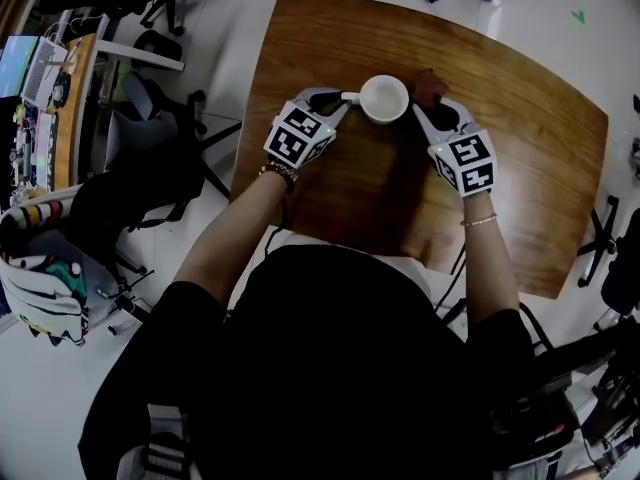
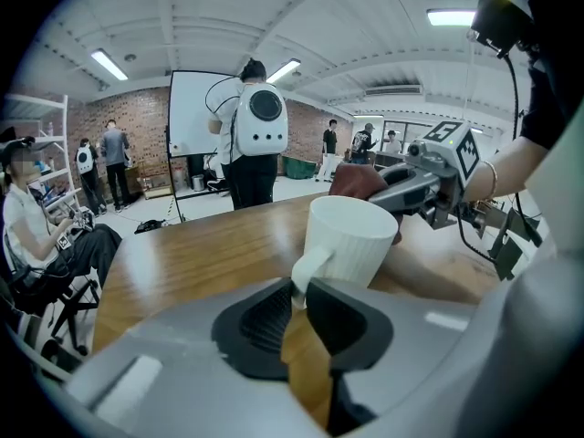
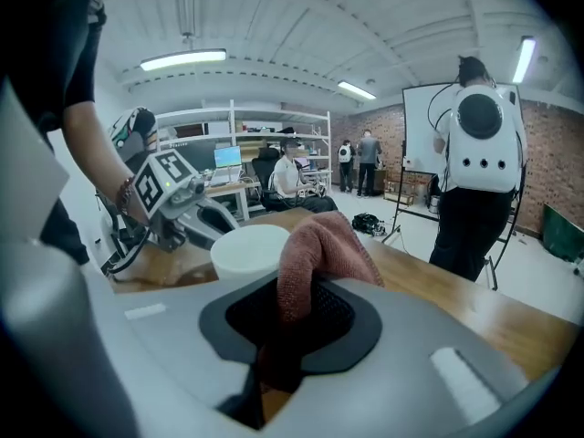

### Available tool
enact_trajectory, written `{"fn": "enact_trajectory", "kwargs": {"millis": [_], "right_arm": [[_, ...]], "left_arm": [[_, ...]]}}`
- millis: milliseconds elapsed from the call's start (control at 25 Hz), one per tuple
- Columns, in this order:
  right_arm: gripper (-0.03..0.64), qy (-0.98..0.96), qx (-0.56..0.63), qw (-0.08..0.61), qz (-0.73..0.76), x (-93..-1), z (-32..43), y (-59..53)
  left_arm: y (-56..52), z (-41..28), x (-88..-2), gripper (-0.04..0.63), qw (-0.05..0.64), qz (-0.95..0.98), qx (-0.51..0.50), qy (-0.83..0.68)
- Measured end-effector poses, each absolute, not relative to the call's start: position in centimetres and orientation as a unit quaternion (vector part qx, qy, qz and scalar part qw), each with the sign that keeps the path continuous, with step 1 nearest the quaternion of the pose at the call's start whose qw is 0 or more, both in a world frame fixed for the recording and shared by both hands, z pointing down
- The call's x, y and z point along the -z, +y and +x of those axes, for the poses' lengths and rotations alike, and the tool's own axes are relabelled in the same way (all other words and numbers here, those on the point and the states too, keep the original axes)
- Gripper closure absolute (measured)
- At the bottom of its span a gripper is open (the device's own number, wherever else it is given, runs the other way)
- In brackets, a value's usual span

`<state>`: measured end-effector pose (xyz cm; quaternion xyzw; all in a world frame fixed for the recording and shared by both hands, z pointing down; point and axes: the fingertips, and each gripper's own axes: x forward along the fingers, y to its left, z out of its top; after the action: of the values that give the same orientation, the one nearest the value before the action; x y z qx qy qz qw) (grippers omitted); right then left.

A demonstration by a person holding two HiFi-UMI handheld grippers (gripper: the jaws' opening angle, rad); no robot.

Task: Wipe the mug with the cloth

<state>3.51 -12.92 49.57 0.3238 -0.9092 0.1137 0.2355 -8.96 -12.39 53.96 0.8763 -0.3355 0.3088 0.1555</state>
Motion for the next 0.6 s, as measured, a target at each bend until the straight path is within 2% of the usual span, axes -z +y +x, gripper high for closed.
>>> {"fn": "enact_trajectory", "kwargs": {"millis": [200, 600], "right_arm": [[0.559, -0.917, -0.103, 0.217, 0.317, -47.8, 3.3, -14.2], [0.56, -0.917, -0.112, 0.266, 0.277, -51.0, 2.6, -13.9]], "left_arm": [[-13.7, -8.8, -53.7, 0.555, 0.159, 0.878, -0.3, -0.338], [-15.4, -8.1, -53.7, 0.566, 0.157, 0.883, -0.298, -0.328]]}}
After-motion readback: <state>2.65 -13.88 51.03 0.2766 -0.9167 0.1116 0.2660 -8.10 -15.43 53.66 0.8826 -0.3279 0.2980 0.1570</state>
